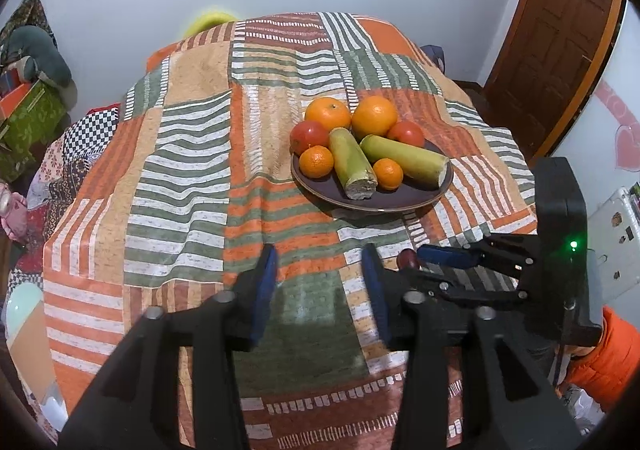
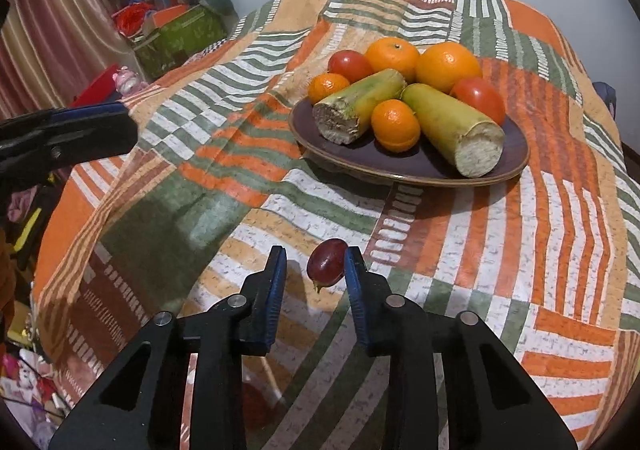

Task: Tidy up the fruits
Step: 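Move the right tool to a dark red plum and grasp it, then grasp another dark red plum with the left tool while the right tool holds its plum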

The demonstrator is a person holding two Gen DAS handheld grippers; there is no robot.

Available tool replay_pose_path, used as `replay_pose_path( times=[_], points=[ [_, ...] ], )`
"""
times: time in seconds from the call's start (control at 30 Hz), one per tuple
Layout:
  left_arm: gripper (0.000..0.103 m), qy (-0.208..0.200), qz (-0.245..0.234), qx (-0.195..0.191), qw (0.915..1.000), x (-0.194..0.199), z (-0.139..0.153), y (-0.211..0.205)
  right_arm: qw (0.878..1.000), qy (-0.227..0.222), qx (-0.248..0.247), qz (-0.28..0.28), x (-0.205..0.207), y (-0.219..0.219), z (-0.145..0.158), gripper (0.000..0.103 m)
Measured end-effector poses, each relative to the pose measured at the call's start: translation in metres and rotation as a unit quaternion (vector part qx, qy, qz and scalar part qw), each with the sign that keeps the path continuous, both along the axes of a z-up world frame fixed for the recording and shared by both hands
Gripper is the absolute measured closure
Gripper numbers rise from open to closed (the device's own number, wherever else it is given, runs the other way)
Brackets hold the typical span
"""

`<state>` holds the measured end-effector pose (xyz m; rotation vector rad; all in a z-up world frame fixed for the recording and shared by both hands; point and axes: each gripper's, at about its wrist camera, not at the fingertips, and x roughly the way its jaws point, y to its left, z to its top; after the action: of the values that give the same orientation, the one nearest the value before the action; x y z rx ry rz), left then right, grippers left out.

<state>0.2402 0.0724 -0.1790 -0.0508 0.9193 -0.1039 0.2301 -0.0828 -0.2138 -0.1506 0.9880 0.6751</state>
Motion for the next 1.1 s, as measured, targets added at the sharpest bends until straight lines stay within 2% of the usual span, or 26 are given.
replay_pose_path(
  times=[0.03, 0.1, 0.13, 0.27, 0.47, 0.6, 0.73, 0.8, 0.97, 1.1],
  points=[
    [0.043, -0.001, 0.002, -0.002, 1.0000, -0.001, 0.000, 0.000, 1.000, -0.001, 0.000, 0.000, 0.001, 0.000, 0.000, 0.080],
    [0.040, -0.003, 0.001, -0.007, 1.0000, -0.002, 0.000, 0.000, 1.000, -0.003, 0.002, -0.002, 0.001, -0.001, 0.001, 0.086],
    [0.039, -0.001, 0.000, -0.007, 1.0000, -0.003, 0.000, -0.002, 1.000, -0.004, 0.001, -0.001, 0.001, -0.002, 0.002, 0.086],
    [0.025, 0.018, -0.007, -0.013, 0.9997, -0.006, -0.001, -0.006, 1.000, -0.007, 0.004, -0.005, -0.005, -0.010, 0.008, 0.088],
    [0.025, 0.039, -0.019, -0.013, 0.9990, -0.016, -0.003, -0.014, 1.000, -0.007, 0.005, -0.002, -0.015, -0.021, 0.015, 0.088],
    [0.025, 0.038, -0.014, -0.006, 0.9992, -0.021, -0.004, -0.012, 1.000, -0.005, -0.002, 0.000, -0.010, -0.013, 0.012, 0.082],
    [0.025, 0.040, -0.007, -0.003, 0.9992, -0.020, -0.008, -0.007, 1.000, 0.018, 0.001, -0.003, 0.002, -0.005, 0.002, 0.081],
    [0.025, 0.040, -0.004, 0.001, 0.9992, -0.018, -0.010, -0.004, 1.000, 0.019, -0.006, -0.009, 0.005, -0.002, -0.005, 0.078],
    [0.025, 0.050, -0.001, -0.001, 0.9988, -0.013, -0.019, -0.001, 1.000, 0.021, -0.001, -0.010, 0.010, -0.003, -0.009, 0.085],
    [0.025, 0.057, -0.007, -0.001, 0.9983, -0.012, -0.023, -0.006, 1.000, 0.016, 0.000, -0.015, 0.009, -0.007, -0.005, 0.085]
  ],
)
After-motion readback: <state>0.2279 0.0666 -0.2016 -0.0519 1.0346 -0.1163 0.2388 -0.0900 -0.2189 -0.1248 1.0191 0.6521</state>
